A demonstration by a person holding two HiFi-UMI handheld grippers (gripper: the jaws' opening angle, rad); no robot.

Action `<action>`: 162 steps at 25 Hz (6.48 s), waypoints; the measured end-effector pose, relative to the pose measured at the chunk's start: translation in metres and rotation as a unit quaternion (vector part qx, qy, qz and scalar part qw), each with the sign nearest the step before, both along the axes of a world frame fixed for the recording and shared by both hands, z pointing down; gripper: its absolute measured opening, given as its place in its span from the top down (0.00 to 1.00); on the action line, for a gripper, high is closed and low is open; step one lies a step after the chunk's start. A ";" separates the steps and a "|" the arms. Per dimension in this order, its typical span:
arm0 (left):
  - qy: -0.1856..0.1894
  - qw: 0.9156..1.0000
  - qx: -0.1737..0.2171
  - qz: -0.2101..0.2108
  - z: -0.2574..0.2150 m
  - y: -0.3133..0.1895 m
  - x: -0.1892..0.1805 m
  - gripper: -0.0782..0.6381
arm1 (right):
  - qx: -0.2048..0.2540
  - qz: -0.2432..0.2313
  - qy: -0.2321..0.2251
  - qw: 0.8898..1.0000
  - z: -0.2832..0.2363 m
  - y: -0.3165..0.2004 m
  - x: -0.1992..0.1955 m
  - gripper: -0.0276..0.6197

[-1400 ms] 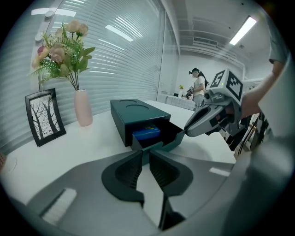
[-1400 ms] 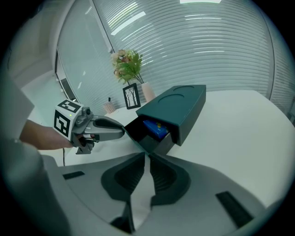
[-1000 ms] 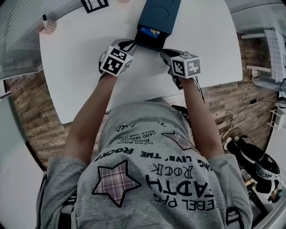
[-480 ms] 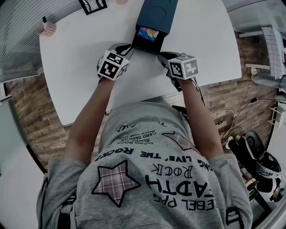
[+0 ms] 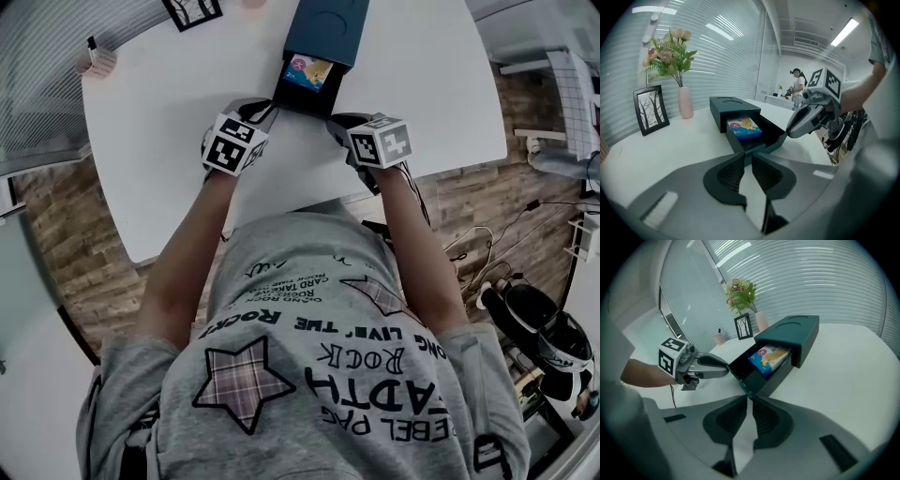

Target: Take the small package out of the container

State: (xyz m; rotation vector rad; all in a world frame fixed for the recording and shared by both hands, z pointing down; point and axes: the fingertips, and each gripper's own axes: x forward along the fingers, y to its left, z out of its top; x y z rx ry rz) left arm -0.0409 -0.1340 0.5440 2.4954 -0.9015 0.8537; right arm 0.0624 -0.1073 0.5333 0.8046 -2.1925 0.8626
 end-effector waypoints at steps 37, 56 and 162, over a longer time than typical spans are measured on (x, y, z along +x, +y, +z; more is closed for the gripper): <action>0.003 1.000 -0.016 0.018 0.000 0.034 -0.014 0.81 | -0.082 -0.021 -0.038 0.996 0.005 0.036 -0.012 0.89; 0.006 0.999 -0.041 0.021 0.000 0.055 -0.025 0.81 | -0.109 -0.072 -0.051 0.990 0.002 0.059 -0.026 0.89; 0.050 0.996 -0.018 -0.075 -0.038 0.028 -0.044 0.88 | 0.044 -0.335 0.160 0.928 0.011 -0.017 -0.065 0.76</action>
